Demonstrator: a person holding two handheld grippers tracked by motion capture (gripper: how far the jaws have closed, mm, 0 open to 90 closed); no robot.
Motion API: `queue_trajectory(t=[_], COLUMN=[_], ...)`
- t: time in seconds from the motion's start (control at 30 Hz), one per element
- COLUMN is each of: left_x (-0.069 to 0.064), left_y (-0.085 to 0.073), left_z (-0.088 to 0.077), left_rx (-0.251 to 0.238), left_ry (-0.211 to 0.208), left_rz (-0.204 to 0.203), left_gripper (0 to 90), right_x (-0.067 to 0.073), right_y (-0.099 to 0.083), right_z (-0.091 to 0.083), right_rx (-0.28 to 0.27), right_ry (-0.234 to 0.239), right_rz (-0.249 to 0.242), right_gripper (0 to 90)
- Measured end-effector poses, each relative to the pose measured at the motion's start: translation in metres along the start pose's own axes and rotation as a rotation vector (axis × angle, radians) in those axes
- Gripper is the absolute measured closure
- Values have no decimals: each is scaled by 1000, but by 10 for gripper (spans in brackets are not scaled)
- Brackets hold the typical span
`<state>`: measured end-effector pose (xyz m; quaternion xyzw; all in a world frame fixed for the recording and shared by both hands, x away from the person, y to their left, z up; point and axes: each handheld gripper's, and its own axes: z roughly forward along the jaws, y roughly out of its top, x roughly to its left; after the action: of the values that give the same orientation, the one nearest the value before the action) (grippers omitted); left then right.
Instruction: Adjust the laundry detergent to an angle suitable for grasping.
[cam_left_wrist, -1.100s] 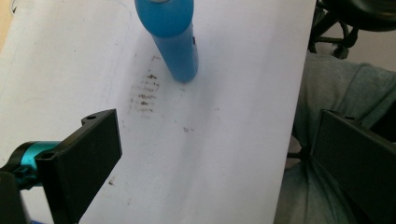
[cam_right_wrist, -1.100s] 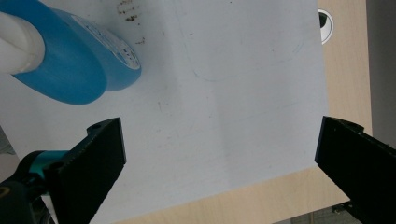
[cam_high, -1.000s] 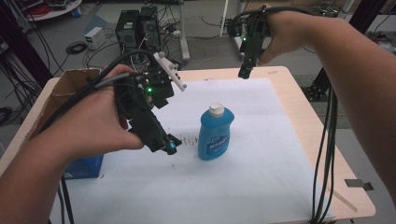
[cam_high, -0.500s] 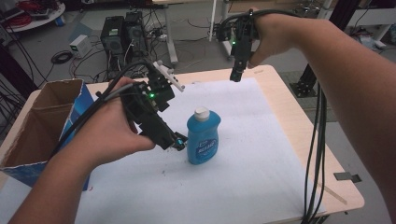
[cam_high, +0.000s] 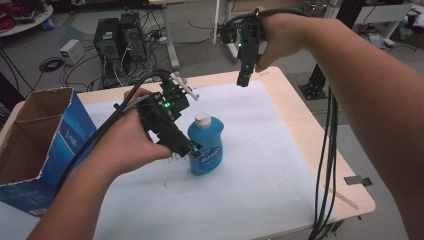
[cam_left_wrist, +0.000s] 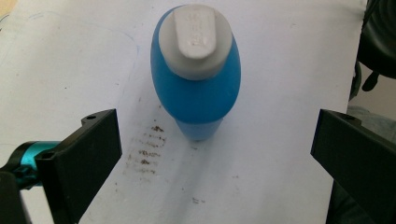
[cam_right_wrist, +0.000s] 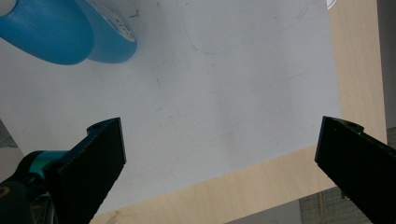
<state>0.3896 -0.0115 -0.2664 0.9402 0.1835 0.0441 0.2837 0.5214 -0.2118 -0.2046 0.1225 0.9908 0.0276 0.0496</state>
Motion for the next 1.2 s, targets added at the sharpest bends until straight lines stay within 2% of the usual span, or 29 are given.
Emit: queue_trajectory(t=[0.13,0.33,0.37,0.53,0.83,1.0,1.13,1.2], left_x=[4,5,6,5,7,6,6,7], left_y=[4,12,14,20,25,28,29,29], left_z=[5,16,18,30,49,58,63,65], left_rx=[-12,2,7,15,37,62,73,85], left_ry=[-8,-19,-18,-20,-5,21,22,28], left_rz=[-5,3,5,-3,-26,-23,-26,-14], left_gripper=[17,17,17,17,17,17,17,17], right_x=[-1,-1,-1,-1,-3,-4,-4,-4], right_y=[-3,-2,-2,-2,-6,-7,-7,-8], right_z=[1,1,1,3,7,7,7,7], right_rx=[4,1,3,1,3,-1,-4,-6], right_ry=[-1,0,-1,1,7,6,4,5], right_rz=[8,20,7,2,21,14,16,25], right_gripper=[9,9,9,9,9,9,9,9])
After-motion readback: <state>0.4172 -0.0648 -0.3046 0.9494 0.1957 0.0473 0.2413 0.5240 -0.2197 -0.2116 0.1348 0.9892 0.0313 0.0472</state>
